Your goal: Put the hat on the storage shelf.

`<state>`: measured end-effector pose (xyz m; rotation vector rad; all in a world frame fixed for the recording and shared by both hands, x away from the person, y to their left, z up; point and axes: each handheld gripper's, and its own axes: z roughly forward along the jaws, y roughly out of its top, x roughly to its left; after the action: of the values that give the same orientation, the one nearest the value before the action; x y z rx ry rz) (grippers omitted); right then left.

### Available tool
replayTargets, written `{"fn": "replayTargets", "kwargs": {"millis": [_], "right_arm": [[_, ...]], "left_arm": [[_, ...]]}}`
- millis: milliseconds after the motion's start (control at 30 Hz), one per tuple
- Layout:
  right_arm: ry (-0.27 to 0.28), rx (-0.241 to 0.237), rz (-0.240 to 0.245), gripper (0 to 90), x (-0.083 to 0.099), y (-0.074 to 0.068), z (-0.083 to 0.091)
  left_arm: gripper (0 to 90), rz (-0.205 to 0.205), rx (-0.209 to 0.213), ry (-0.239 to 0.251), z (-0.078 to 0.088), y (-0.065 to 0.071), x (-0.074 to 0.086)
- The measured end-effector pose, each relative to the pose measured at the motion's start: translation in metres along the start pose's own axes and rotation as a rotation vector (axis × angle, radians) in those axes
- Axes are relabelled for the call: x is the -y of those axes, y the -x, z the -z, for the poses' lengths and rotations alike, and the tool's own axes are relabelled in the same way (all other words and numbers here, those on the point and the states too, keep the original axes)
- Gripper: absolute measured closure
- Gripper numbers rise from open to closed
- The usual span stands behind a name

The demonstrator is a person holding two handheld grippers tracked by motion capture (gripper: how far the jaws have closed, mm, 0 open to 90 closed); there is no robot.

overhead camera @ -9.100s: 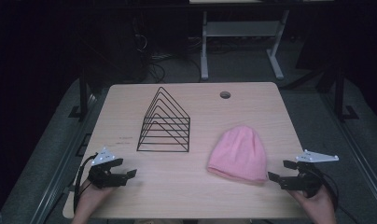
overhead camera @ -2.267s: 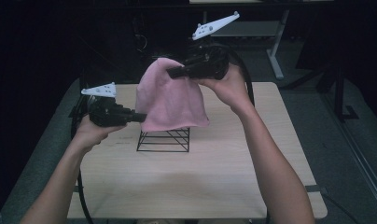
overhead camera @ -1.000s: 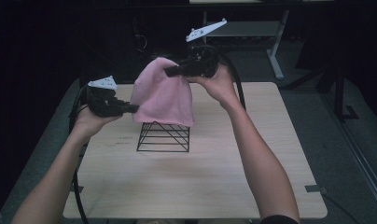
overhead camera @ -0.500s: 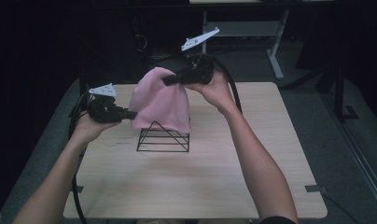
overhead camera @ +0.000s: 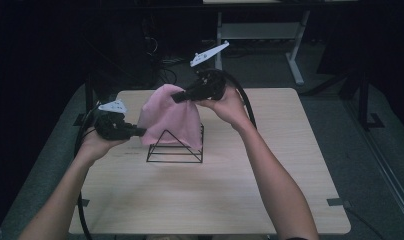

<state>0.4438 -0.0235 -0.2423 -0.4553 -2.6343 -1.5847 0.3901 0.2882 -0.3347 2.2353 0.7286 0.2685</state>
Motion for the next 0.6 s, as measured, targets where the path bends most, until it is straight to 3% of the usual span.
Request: {"fn": "replayTargets", "kwargs": {"millis": [300,433,600], "right_arm": [[-0.02,-0.013,-0.01,77.7,0.008,-0.002,-0.008],[-0.04,-0.024,-0.012,77.4,0.013,-0.001,-0.014],[-0.055,-0.029,-0.013,77.3,0.017,-0.001,-0.019]], "left_arm": [[82.0,0.005,0.001,-0.025,-0.008,0.001,0.008],[82.0,-0.025,-0.013,-0.073,-0.013,0.001,0.011],[82.0,-0.016,-0.009,-0.084,-0.016,0.0,0.017]]}}
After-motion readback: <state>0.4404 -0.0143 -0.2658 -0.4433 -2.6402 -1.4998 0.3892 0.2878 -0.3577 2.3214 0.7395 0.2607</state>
